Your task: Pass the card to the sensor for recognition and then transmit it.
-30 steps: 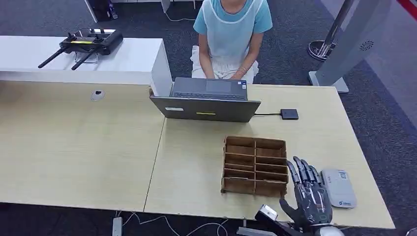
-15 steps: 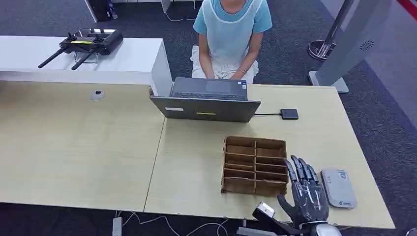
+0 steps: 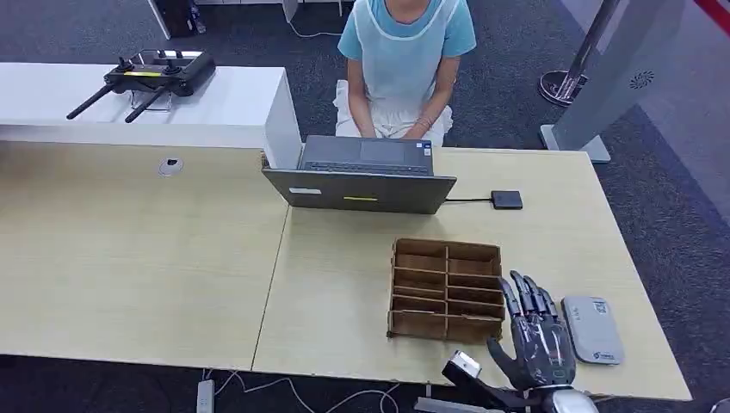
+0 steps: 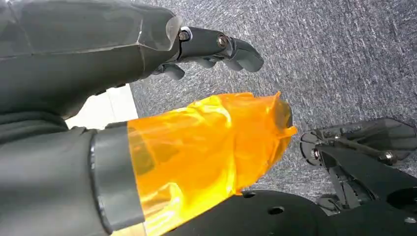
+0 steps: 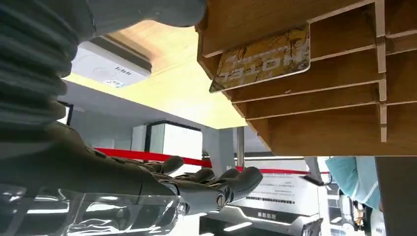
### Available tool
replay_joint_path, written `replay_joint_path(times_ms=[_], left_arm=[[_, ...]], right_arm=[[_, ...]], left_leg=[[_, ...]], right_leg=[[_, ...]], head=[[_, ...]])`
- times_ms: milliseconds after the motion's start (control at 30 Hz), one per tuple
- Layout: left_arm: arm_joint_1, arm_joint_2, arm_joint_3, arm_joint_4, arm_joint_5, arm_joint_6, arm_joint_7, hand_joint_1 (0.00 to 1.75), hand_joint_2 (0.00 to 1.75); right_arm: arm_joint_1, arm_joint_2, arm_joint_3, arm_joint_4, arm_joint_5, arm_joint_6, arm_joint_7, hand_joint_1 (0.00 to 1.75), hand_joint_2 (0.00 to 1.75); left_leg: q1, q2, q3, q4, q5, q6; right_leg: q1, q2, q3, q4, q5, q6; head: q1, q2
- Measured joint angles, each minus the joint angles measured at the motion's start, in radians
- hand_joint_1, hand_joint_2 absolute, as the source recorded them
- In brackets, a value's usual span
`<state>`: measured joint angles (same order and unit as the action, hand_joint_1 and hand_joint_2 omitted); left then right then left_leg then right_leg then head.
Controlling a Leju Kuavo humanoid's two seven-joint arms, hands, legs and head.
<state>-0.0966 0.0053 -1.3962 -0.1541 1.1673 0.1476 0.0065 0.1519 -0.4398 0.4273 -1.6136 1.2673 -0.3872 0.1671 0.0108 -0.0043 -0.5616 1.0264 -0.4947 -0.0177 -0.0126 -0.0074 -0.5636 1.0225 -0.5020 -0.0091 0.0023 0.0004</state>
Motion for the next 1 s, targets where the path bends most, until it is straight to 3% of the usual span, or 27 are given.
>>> replay_joint_path(times_ms=[200,267,633,800,1000], left_arm=[[0.0,0.0,-0.004,0.0,0.005,0.002,-0.002,0.0,0.0],[0.0,0.0,-0.006,0.0,0.007,0.002,-0.002,0.0,0.0],[0.0,0.0,-0.01,0.0,0.015,0.008,-0.009,0.0,0.0],[0.0,0.0,-0.012,0.0,0.015,0.01,-0.01,0.0,0.0],[0.0,0.0,-0.016,0.0,0.018,0.011,-0.01,0.0,0.0]], right_arm=[[-0.002,0.002,-0.002,0.007,0.002,0.003,0.0,0.45,1.75],[-0.003,0.003,-0.004,0.01,0.002,0.003,0.0,0.66,1.75],[-0.005,0.008,-0.008,0.014,0.002,0.01,0.0,1.12,1.75],[-0.005,0.01,-0.009,0.015,0.002,0.01,0.0,1.12,1.75],[-0.005,0.011,-0.01,0.018,0.003,0.01,-0.001,0.99,1.75]], left_leg=[[0.0,0.0,0.0,0.0,0.0,0.0],[0.0,0.0,0.0,0.0,0.0,0.0],[0.0,0.0,0.0,0.0,0.0,0.0],[0.0,0.0,0.0,0.0,0.0,0.0],[0.0,0.0,0.0,0.0,0.0,0.0]], right_leg=[[0.0,0.0,0.0,0.0,0.0,0.0],[0.0,0.0,0.0,0.0,0.0,0.0],[0.0,0.0,0.0,0.0,0.0,0.0],[0.0,0.0,0.0,0.0,0.0,0.0],[0.0,0.0,0.0,0.0,0.0,0.0]], head=[[0.0,0.0],[0.0,0.0],[0.0,0.0],[0.0,0.0],[0.0,0.0]])
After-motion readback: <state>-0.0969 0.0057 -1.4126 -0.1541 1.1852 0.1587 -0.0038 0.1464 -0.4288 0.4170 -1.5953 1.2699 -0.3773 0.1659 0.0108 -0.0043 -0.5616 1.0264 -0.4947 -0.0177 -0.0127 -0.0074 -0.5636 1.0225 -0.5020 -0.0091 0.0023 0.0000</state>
